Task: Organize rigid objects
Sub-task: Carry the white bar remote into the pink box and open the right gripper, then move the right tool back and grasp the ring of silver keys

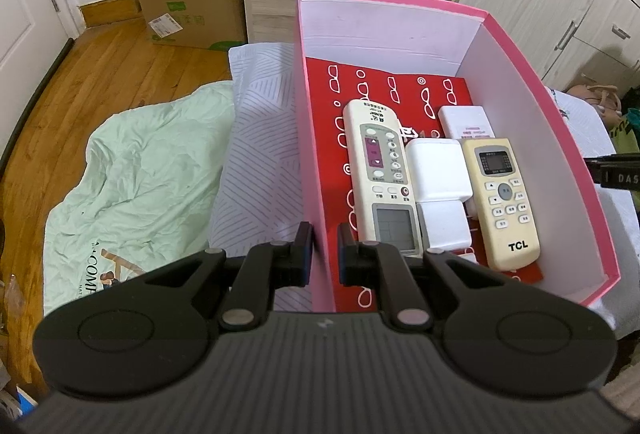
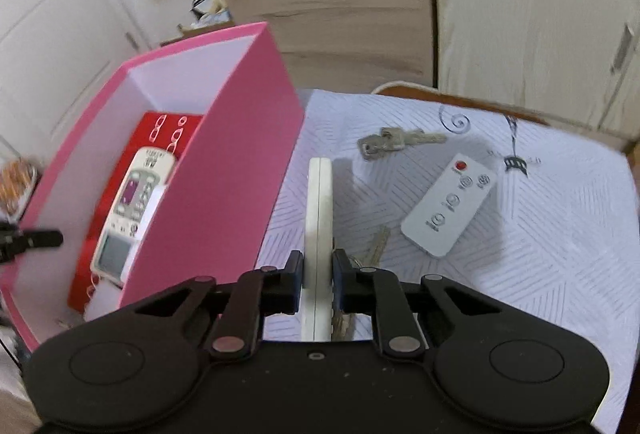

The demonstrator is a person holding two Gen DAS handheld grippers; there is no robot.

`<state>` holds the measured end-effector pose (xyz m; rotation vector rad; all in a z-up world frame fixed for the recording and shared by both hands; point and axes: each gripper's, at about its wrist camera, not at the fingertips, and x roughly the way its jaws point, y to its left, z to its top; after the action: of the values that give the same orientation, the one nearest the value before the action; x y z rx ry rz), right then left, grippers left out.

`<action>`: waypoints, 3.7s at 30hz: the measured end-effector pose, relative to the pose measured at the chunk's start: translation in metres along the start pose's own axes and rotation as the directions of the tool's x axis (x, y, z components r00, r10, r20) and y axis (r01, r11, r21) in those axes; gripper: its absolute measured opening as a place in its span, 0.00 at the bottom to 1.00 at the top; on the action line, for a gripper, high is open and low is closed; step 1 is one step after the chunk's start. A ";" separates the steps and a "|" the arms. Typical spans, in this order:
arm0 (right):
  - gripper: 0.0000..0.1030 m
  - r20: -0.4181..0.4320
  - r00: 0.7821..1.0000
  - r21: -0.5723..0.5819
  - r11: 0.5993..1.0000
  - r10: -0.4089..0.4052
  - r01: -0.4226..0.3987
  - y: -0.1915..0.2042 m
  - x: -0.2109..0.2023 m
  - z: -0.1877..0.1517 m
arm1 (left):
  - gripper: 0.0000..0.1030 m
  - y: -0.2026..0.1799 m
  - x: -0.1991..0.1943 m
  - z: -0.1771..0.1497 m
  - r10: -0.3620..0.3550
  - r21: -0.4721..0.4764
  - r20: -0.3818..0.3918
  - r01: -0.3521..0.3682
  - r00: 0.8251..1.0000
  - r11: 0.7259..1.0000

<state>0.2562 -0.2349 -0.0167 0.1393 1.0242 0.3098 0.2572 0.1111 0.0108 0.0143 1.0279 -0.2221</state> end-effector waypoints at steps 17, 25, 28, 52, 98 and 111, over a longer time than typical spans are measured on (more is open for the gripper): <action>0.19 0.106 0.992 -0.112 0.990 -0.072 0.084 0.014 -0.021 -0.004 | 0.11 0.001 -0.001 0.001 -0.002 -0.020 -0.003 0.002 1.000 1.000; 0.19 0.327 0.935 -0.175 0.964 -0.135 0.200 0.036 -0.064 -0.004 | 0.11 -0.002 0.000 0.001 0.015 -0.012 0.000 -0.015 1.000 1.000; 0.20 0.377 0.922 -0.174 0.971 -0.088 0.164 0.052 -0.081 -0.004 | 0.11 -0.003 0.000 0.001 0.019 -0.013 -0.001 -0.019 1.000 1.000; 0.19 0.205 0.973 -0.559 0.829 0.107 0.026 0.174 0.026 0.069 | 0.12 0.001 0.000 -0.001 -0.008 -0.018 0.008 0.008 1.000 1.000; 0.64 0.324 0.942 -0.313 0.950 0.087 0.020 0.042 -0.102 -0.024 | 0.12 0.011 -0.006 -0.001 -0.071 -0.054 0.014 0.072 0.997 0.996; 0.60 0.198 0.979 -0.291 0.950 -0.054 0.111 -0.009 -0.024 -0.043 | 0.12 0.007 -0.004 0.001 -0.057 -0.063 0.010 0.057 0.998 0.996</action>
<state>0.2092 -0.2526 -0.0216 -0.1481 0.7821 0.3649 0.2574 0.1182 0.0143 -0.0733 1.0274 -0.2413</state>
